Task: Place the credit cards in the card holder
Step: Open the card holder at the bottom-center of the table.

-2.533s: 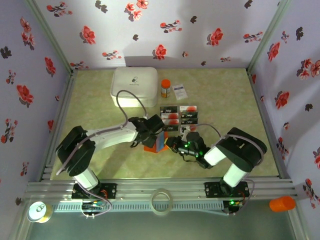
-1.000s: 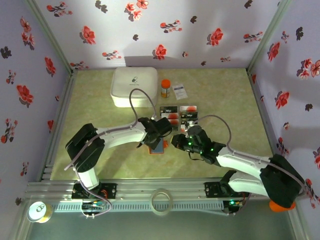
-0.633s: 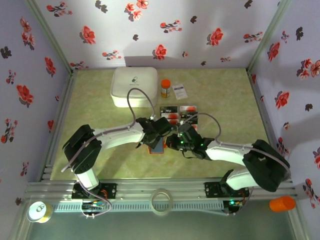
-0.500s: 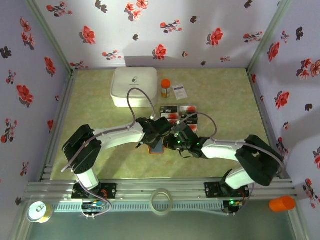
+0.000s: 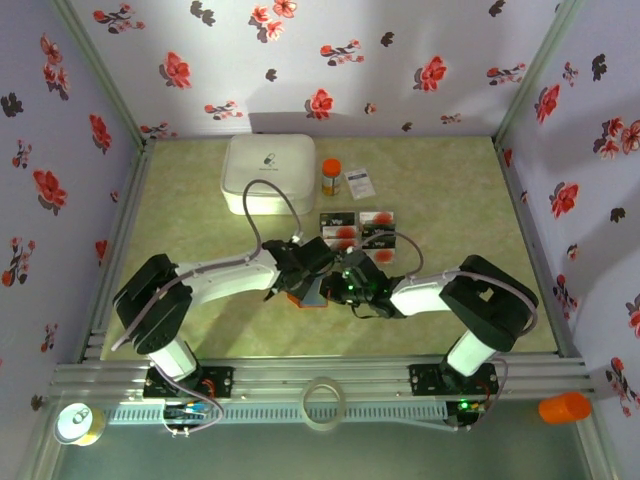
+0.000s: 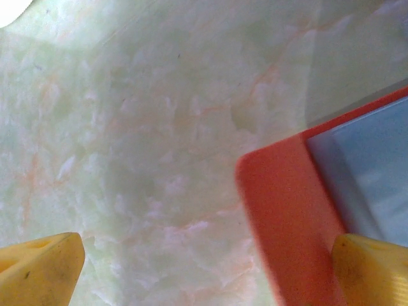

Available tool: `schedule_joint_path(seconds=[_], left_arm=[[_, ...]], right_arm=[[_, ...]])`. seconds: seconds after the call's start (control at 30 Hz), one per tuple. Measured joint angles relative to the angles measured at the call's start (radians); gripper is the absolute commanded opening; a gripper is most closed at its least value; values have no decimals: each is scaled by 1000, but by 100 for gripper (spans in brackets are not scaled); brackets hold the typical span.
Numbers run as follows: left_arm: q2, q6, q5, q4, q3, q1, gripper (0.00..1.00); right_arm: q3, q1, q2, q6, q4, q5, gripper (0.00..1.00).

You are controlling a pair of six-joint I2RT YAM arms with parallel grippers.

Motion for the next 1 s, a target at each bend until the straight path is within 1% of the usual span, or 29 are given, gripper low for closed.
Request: schedule_joint_path(seconds=[0.2,0.53,0.87,1.0], left_arm=[[-33,-49,1,23,-76,25,100],[-34,-135,5,90,-177,62,100],[-22,-162,13,108,-185,63,100],[-37,-168,49,100,-183,78,100]], right_arm=[[-17,1,8,21,42,5,0],[-29,5,23,51,87,9,0],[-32,11,23,69,92,16,0],[-32,14,23,69,92,17,0]])
